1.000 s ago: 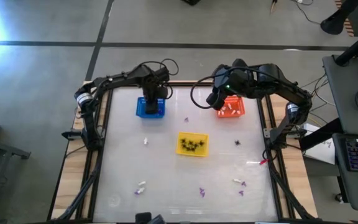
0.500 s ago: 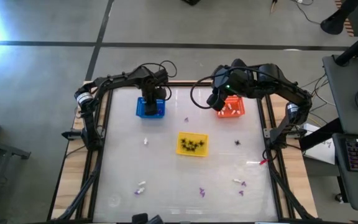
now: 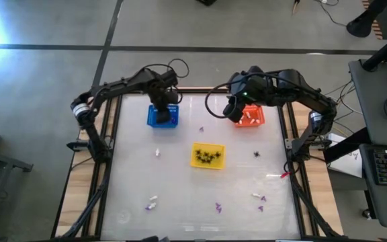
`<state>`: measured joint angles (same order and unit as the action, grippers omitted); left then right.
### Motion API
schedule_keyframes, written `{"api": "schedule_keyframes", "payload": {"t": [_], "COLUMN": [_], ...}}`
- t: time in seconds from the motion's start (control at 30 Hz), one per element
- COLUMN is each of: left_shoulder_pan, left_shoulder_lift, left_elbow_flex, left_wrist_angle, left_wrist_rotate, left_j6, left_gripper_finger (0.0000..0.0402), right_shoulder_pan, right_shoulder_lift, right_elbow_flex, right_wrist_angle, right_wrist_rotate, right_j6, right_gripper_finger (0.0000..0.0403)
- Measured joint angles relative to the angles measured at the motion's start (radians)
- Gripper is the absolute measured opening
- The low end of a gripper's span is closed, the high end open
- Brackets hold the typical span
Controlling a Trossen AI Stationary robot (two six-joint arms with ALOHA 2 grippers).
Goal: Sort Halloween decoration
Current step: Put the white skeleton toy into the orange bin
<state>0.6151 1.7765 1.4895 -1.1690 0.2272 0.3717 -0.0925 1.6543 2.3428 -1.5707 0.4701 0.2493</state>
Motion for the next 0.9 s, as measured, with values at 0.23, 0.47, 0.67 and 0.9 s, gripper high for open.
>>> {"api": "schedule_keyframes", "payload": {"t": [0.23,0.47,0.67,0.9], "left_shoulder_pan": [-0.013,-0.023,-0.026,-0.043], "left_shoulder_lift": [-0.144,-0.249,-0.287,-0.335], "left_elbow_flex": [-0.002,-0.006,-0.008,-0.063], "left_wrist_angle": [0.008,0.029,0.025,0.012], "left_wrist_rotate": [0.0,-0.003,-0.006,-0.008], "left_j6": [-0.062,-0.097,-0.13,-0.124], "left_gripper_finger": [0.0088,0.0088,0.0087,0.0087], "right_shoulder_pan": [-0.004,-0.029,-0.033,0.022], "right_shoulder_lift": [0.021,0.092,0.132,0.041], "right_elbow_flex": [-0.02,-0.094,-0.179,-0.349], "right_wrist_angle": [0.029,0.074,-0.002,0.0], "right_wrist_rotate": [-0.003,0.02,0.105,-0.105], "right_j6": [-0.149,-0.161,-0.08,0.129], "right_gripper_finger": [0.016,0.016,0.0168,0.0183]}}
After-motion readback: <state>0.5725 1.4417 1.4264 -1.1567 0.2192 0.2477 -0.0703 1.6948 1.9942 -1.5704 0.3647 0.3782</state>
